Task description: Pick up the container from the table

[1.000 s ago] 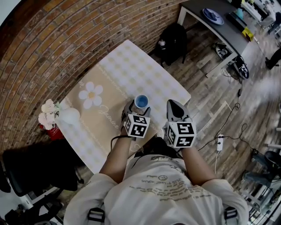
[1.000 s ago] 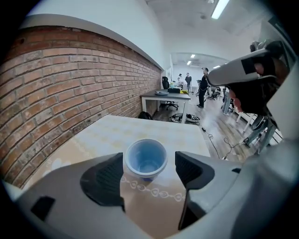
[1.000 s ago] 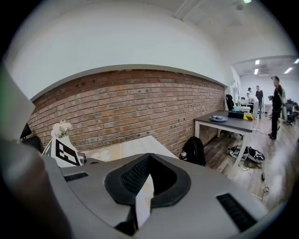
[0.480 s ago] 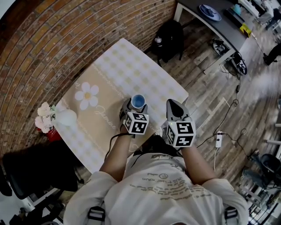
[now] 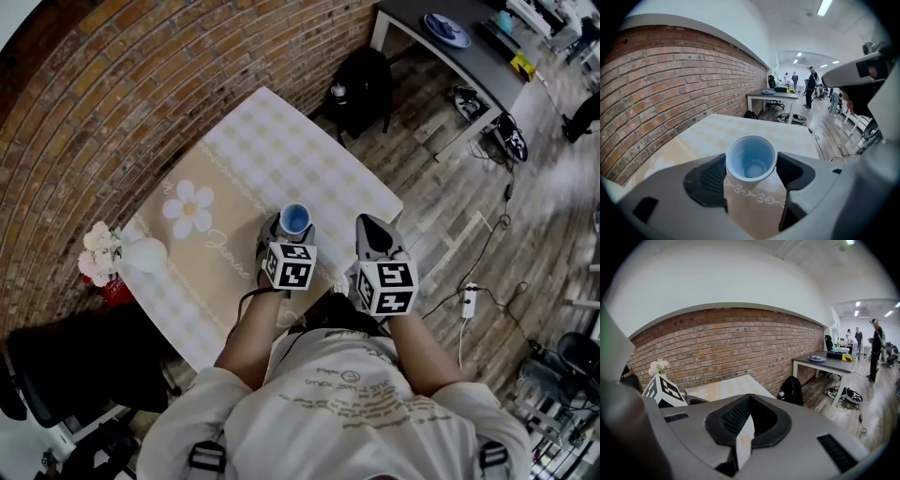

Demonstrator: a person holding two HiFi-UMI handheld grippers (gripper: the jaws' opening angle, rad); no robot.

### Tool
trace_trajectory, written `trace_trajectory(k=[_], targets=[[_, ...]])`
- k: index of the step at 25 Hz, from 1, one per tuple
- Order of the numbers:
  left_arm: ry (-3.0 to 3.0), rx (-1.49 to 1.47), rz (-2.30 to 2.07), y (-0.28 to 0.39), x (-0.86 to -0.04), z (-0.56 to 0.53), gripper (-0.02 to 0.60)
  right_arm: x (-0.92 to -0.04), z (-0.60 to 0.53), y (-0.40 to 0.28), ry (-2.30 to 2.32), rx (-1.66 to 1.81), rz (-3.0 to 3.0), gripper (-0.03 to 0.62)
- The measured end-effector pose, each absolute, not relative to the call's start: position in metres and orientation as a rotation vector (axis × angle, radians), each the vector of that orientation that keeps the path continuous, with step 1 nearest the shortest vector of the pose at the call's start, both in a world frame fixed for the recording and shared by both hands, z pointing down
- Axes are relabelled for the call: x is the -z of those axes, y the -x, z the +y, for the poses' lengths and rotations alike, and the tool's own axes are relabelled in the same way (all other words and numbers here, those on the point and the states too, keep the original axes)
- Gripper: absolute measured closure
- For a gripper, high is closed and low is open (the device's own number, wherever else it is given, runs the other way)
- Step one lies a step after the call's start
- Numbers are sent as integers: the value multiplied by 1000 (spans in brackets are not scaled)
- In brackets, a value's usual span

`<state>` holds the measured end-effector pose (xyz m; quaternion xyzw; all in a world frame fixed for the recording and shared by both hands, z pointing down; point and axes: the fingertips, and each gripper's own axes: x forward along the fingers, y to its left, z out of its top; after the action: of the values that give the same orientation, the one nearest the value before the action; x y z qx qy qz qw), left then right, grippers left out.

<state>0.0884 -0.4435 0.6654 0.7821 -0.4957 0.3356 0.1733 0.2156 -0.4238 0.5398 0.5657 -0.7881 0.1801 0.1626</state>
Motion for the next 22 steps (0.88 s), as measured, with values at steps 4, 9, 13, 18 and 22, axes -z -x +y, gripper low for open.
trace_trajectory(k=[4, 9, 13, 18, 22], targets=[[-2231, -959, -1414, -87, -657, -440, 250, -537, -421, -214, -1614, -511, -2256, 592], [-2227, -985, -1445, -79, -644, -436, 250, -531, -419, -208, -1609, -500, -2281, 592], [-2205, -1018, -1481, -72, -630, -436, 250, -525, -421, -202, -1601, -491, -2309, 592], [-2197, -998, -1505, -65, -601, -432, 250, -514, -426, -194, -1594, -479, -2351, 592], [-2176, -945, -1496, -60, -578, -428, 250, -506, -434, -183, -1584, -463, -2381, 592]])
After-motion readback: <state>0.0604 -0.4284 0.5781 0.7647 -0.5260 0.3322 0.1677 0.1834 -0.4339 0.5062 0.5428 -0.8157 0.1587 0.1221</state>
